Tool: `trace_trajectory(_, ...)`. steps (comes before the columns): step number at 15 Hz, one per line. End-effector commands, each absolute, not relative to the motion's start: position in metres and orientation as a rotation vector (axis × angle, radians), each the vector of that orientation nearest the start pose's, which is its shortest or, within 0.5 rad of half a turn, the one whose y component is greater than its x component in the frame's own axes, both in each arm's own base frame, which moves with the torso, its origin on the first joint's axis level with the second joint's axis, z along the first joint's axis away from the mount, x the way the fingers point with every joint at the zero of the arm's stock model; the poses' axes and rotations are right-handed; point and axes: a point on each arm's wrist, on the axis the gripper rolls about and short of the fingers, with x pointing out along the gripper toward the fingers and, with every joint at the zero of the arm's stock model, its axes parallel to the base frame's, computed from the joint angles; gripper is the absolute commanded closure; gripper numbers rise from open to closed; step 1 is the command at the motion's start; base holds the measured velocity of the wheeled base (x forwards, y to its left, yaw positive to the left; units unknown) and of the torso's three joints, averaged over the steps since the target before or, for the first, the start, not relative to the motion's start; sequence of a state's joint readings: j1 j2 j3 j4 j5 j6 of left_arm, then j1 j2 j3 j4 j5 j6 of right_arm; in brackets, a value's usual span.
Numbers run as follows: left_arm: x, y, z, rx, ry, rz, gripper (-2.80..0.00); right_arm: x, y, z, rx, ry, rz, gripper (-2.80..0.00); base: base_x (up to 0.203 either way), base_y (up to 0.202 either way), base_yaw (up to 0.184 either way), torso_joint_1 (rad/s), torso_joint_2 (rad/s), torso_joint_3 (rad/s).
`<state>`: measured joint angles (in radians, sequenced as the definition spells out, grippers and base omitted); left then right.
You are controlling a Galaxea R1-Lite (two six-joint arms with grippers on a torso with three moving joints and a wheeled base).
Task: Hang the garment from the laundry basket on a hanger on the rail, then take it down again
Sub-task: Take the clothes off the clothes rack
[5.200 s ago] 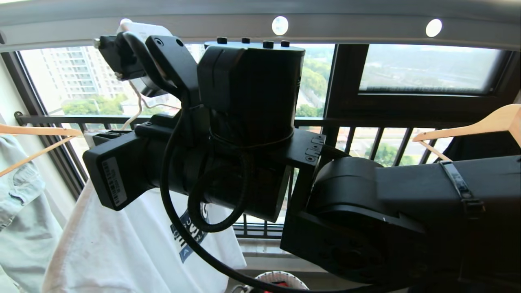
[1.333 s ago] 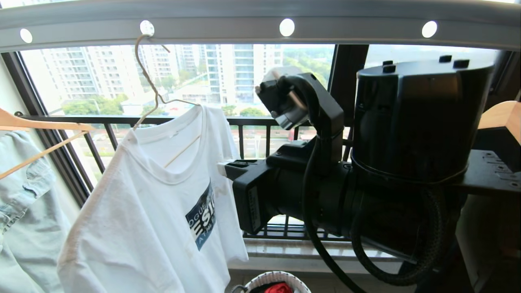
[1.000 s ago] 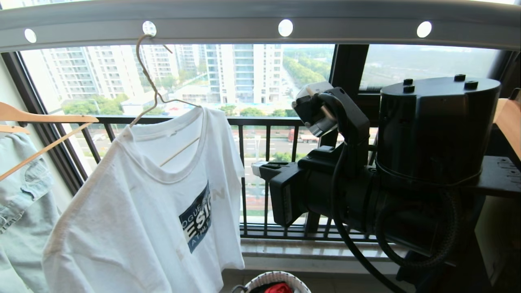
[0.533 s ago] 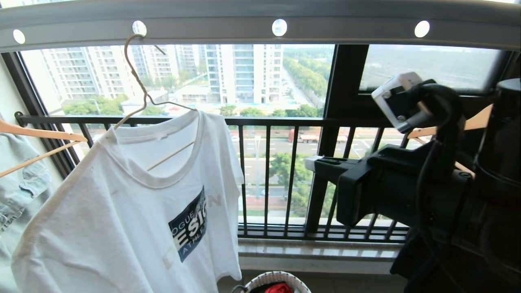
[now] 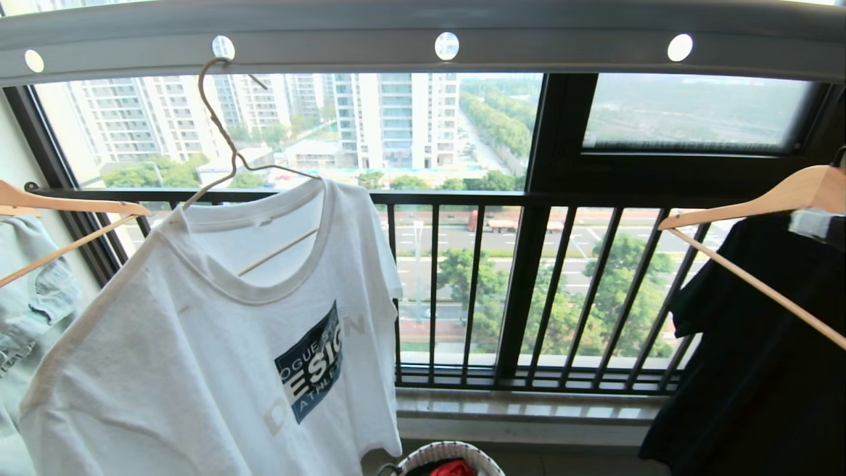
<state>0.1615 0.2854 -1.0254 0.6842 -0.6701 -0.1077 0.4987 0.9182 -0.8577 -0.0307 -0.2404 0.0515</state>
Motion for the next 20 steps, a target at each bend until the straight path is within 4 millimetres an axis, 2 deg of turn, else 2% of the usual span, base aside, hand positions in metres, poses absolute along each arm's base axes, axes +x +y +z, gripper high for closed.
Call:
trace_trajectory(1,-0.121,-0.023,0.270,-0.087,-0.060,-0.603,0.00,0.039,0.009,0.300,0.054,-0.006,0.133,0.00,0.000,0.000,0.000,0.000,0.00,0.000)
trace_trajectory(2,-0.123,-0.018,0.278,-0.103,-0.067,-0.604,0.00,0.029,0.005,0.299,0.050,0.008,0.110,0.00,0.000,0.000,0.000,0.000,0.00,0.000)
trace_trajectory(4,-0.125,-0.015,0.269,-0.118,-0.070,-0.560,0.00,0.017,0.000,0.294,0.045,0.027,0.081,0.00,0.000,0.000,0.000,0.000,0.00,0.000)
trace_trajectory(7,-0.121,-0.009,0.236,-0.123,-0.035,-0.492,0.00,-0.002,-0.007,0.286,0.042,0.034,-0.016,0.00,0.000,0.000,0.000,0.000,0.00,0.000)
trace_trajectory(10,-0.110,-0.008,0.194,-0.067,0.004,-0.419,0.00,-0.031,-0.015,0.273,0.042,0.026,-0.183,0.00,0.000,0.000,0.000,0.000,0.00,0.000)
trace_trajectory(13,-0.084,-0.005,0.159,-0.029,-0.019,-0.289,0.00,-0.052,-0.011,0.256,0.039,0.046,-0.353,0.00,0.000,0.000,0.000,0.000,0.00,0.000)
trace_trajectory(15,-0.065,-0.003,0.143,-0.013,-0.048,-0.191,0.00,-0.066,-0.009,0.235,0.042,0.034,-0.328,0.00,0.000,0.000,0.000,0.000,0.00,0.000)
trace_trajectory(20,-0.034,-0.003,0.101,0.066,-0.046,-0.147,0.00,-0.055,-0.004,0.159,0.032,0.048,-0.110,0.00,0.000,0.000,0.000,0.000,0.00,0.000)
